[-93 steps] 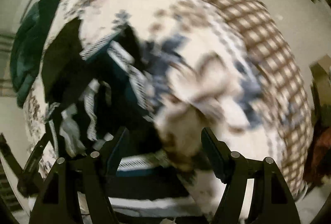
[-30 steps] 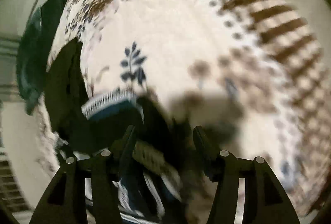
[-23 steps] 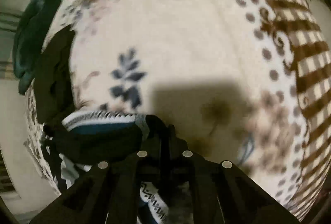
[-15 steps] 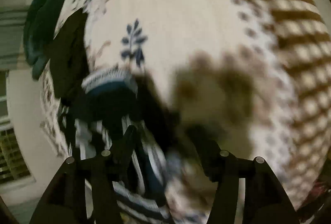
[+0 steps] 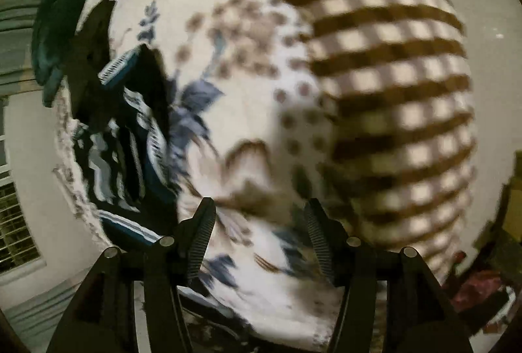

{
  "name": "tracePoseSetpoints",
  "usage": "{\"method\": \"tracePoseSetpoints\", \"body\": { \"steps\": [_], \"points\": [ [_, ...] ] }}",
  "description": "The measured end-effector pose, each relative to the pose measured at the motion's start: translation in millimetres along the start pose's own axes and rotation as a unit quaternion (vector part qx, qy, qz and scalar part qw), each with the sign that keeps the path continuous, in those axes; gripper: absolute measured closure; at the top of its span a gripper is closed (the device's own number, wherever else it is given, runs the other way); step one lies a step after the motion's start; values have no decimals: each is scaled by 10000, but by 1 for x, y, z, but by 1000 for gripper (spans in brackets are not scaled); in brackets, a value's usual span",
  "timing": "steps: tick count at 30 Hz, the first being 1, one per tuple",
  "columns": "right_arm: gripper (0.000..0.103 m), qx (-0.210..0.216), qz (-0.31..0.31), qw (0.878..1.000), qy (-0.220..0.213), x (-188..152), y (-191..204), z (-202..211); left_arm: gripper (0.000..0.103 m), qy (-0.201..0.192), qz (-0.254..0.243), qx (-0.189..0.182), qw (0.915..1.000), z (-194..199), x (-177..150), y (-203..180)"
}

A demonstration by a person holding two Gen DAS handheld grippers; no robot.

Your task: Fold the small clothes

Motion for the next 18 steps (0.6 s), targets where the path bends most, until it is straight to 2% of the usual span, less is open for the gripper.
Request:
{"method": "tracePoseSetpoints", "body": {
  "steps": [1,2,3,9,14,15,16,17,18],
  "points": [
    [43,122,23,9999,-22,7,7,-4,79,-162,-43,189,9997,7,2,3],
    [41,273,54,9996,-52,15,16,-8,96,-204,-69,206,9996,10,2,3],
    [38,412,88,9991,-85,26,27,-14,98,-191,-55,285,9994,14,2,6],
    [36,1149,105,9931,-202,83,80,-33,98,-397,416,111,9983,47,4,36],
    [33,1159,-42,9932,-97,119,104,-58,98,-581,782,-28,9952,82,2,60],
    [45,1124,-38,9936,-56,123,108,-63,98,-620,887,-57,9941,91,1,67],
    [77,1081,-40,9941,-62,124,112,-66,98,-657,941,-74,9934,97,0,70],
    [91,947,-40,9955,-56,125,115,-68,98,-680,990,-95,9927,102,4,72],
    [92,729,6,9973,-76,125,120,-69,98,-726,1068,-119,9916,111,4,80]
  ]
}}
Point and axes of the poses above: each gripper's, at about its wrist camera, not at the fingertips, and z roughly against the way its jaws point, y to its left, x to its top, the point moved 5 cm from there along -z, roughly the way its jaws point, and after that the axes turned 4 degrees about y, right-handed, at the moved point
